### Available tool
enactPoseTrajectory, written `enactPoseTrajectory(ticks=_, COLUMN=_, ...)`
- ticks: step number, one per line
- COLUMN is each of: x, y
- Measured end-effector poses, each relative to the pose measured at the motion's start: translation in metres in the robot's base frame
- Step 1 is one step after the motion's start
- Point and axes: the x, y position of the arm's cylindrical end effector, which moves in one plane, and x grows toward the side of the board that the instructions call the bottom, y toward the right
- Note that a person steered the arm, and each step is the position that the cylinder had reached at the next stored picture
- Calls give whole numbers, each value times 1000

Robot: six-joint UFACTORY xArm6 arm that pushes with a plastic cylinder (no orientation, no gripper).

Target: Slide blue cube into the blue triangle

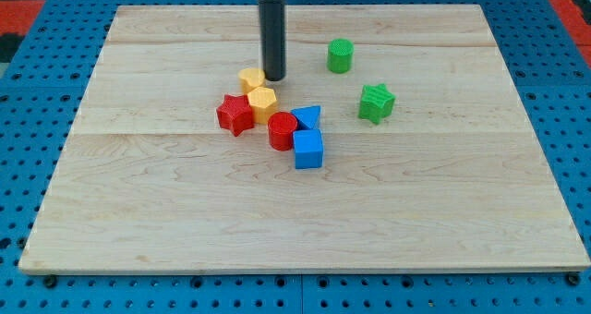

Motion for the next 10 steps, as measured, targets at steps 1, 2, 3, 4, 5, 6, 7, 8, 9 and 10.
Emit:
enactPoseTrajectory(ticks=1, x=25, y=-11)
enactPoseTrajectory(ticks=2, x=29, y=-4)
enactPoseTrajectory(ticks=3, x=29, y=53)
enactPoseTrajectory(ticks=4, x=45, y=131)
enactPoseTrajectory(ticks=5, x=139, y=150)
enactPoseTrajectory(ticks=6, x=215, y=142)
enactPoseTrajectory(ticks=7, x=237, y=75)
enactPoseTrajectory(ticks=8, x=207, y=58)
enactPoseTrajectory(ticks=9, x=165, y=40)
enactPoseTrajectory(ticks=10, x=160, y=26)
